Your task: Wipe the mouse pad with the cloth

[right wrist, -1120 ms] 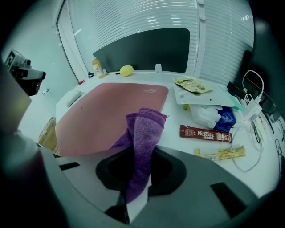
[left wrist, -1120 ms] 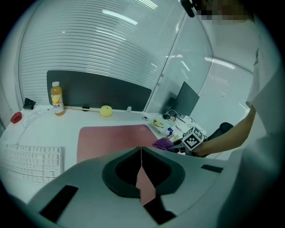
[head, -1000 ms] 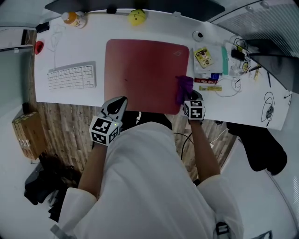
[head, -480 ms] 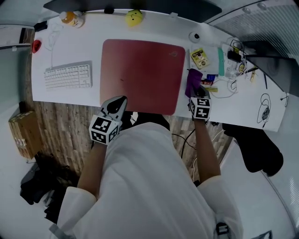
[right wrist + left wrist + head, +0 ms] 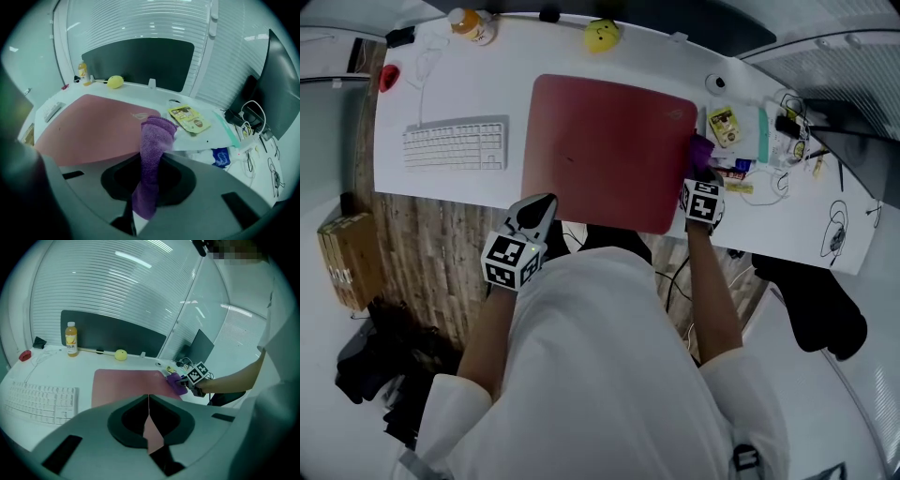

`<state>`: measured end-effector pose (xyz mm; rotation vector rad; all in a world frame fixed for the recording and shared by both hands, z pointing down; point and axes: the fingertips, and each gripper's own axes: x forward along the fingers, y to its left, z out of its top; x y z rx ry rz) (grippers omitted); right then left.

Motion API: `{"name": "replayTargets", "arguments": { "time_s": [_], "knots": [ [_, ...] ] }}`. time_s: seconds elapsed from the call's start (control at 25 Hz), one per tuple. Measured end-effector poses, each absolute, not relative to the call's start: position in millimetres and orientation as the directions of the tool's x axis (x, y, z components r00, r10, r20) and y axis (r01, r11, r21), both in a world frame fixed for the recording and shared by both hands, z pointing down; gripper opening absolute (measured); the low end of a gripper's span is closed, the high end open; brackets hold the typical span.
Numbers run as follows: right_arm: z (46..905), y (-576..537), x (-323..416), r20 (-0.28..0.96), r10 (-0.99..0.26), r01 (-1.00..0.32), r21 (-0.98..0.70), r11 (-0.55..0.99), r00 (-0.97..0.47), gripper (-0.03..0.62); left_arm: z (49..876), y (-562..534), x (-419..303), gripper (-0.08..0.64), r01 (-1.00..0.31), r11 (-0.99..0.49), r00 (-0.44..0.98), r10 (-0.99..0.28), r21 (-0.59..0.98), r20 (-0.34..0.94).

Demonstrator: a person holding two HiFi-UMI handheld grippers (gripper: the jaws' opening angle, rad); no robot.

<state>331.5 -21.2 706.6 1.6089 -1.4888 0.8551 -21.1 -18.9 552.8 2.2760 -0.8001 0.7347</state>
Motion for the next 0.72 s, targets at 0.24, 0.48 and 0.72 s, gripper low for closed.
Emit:
{"name": "replayTargets", "arguments": {
  "time_s": [0.24,0.48,0.72],
  "knots": [
    [723,-32,297,0.896,-0.432,-0.995,0.096,-0.03,0.099,0.075,551,-32,-65,0.02,-0.705,-0.607,0.66,-0.371,0.366,0.654],
    [731,-44,248,0.917,-0.396,-0.999,0.039,-0.034,0.049,0.075,556,-37,-108,0.02,-0.719,-0.578,0.654,-0.377,0.386,0.655],
    [732,-62,195,0.92,-0.391,-1.0,0.015,0.012,0.009,0.075,566,-36,-139,0.02,-0.728,-0.552,0.653,-0.378,0.407,0.656]
  ]
}}
